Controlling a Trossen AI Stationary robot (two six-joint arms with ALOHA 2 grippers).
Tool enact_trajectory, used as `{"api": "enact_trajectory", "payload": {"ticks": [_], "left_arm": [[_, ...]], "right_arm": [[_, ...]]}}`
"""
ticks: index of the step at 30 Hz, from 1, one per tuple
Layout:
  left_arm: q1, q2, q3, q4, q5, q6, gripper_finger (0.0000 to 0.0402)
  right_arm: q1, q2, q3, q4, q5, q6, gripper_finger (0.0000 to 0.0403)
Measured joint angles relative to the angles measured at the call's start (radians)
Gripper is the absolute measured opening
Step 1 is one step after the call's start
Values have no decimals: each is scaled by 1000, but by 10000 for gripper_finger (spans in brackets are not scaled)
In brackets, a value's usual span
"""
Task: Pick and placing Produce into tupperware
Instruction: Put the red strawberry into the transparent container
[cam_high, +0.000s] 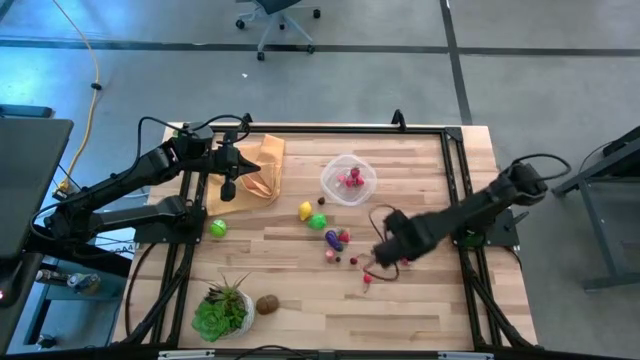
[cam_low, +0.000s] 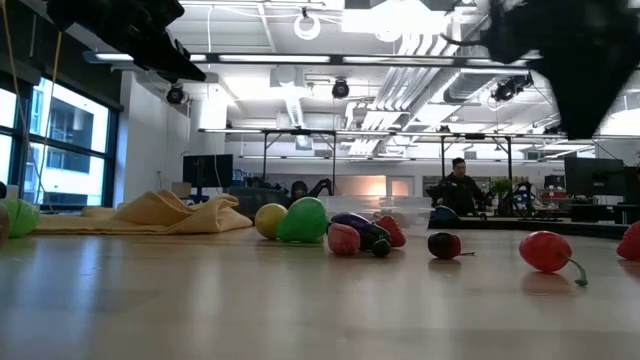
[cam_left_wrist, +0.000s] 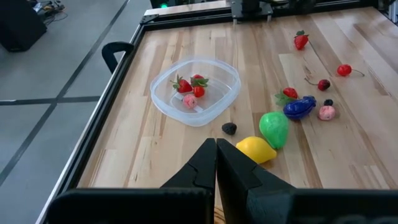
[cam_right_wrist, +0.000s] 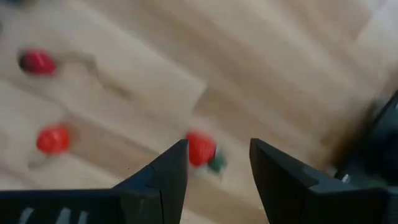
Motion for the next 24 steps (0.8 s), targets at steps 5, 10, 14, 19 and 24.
{"api": "enact_trajectory", "payload": {"ticks": [5, 10, 14, 19, 24], "left_arm": [[0, 0, 0, 0, 0, 0, 3], [0, 0, 0, 0, 0, 0, 3], [0, 0, 0, 0, 0, 0, 3], [0, 0, 0, 0, 0, 0, 3], [0, 0, 0, 0, 0, 0, 3]], "right_arm": [[83, -6, -34, 34, -39, 93, 163], [99, -15, -79, 65, -53, 91, 163], [99, -64, -169, 178, -48, 66, 163], [99, -161, -320, 337, -47, 110, 163], [99, -213, -416, 416, -49, 111, 164]]}}
